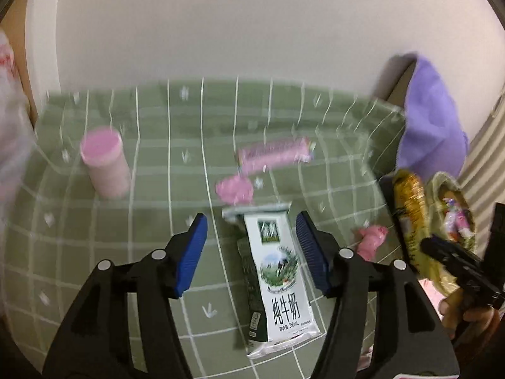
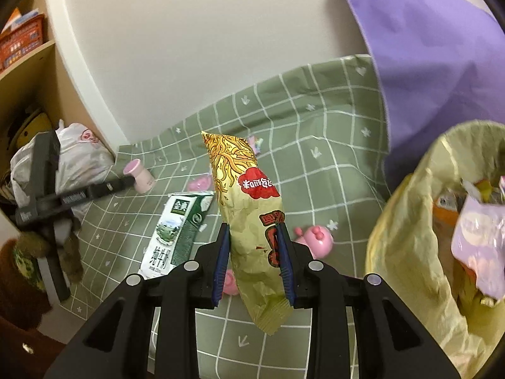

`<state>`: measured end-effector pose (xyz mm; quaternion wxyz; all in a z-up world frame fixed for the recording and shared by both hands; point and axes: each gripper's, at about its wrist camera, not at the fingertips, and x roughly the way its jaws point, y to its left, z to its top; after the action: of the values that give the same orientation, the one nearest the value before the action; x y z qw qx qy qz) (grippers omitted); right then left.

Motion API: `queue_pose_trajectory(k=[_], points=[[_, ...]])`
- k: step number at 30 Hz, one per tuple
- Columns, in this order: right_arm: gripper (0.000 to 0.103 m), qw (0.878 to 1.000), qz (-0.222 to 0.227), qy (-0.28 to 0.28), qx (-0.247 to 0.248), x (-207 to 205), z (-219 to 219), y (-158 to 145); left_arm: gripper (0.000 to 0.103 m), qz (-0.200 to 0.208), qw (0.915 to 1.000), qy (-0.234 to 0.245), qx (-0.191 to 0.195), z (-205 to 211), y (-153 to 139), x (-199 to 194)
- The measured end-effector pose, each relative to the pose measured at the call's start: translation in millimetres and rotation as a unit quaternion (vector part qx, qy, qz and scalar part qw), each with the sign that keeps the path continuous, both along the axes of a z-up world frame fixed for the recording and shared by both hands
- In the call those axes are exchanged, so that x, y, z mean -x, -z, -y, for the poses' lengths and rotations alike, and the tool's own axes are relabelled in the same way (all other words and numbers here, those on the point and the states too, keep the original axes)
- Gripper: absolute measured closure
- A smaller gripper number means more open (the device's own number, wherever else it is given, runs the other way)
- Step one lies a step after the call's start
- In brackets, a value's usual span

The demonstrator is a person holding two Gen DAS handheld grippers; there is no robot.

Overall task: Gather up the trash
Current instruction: 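Lift the snack bag and milk carton and carry them over the bin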

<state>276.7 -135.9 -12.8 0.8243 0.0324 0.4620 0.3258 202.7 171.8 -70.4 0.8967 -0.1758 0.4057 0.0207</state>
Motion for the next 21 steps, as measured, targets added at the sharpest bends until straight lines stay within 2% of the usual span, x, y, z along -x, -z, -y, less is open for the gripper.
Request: queue_pose_trajectory(k=[4,7,9,13,15,17,18,21], points=[[0.075,1.0,-0.004,-0.006,0.007,0.2,6.9,2.8,0.047,-0.053,0.9986,0.009,-0.001,22.5,29.4,-26.7],[0.075,1.0,-0.008,-0.009,0.008,-1.2,10.9,3.2,0.047,-0.088,0.9949,0.027,-0.04,43.3,44.1,-49.8],[0.075,1.0,-0.011,-0.009,0.006,-1.1,12.9,3.9,0.043,-0.102,0.9926,0.031,-0.058,51.0,51.6,-60.7],[0.075,1.0,-0.016,-0.007,0.004,0.4,13.4,5.1,0.042,-0.133,0.987,0.024,-0.086,58.3,70.5,-76.1],[0.075,1.0,-0.014,-0.005,0.005,1.5,12.0,3.7,0.043,-0.129,0.9881,0.017,-0.081,56.1,70.6,-75.7],[0.075,1.0,-0.008,-0.003,0.005,3.0,12.5,0.9,0.044,-0.118,0.9915,0.002,-0.054,48.9,62.3,-70.0],[0.075,1.0,-0.004,-0.001,0.003,3.4,13.3,-1.2,0.044,-0.099,0.9946,-0.001,-0.03,44.1,52.5,-64.0],[0.075,1.0,0.001,0.007,-0.002,2.1,15.8,-6.2,0.044,-0.054,0.9983,0.001,-0.021,38.0,25.6,-49.4]])
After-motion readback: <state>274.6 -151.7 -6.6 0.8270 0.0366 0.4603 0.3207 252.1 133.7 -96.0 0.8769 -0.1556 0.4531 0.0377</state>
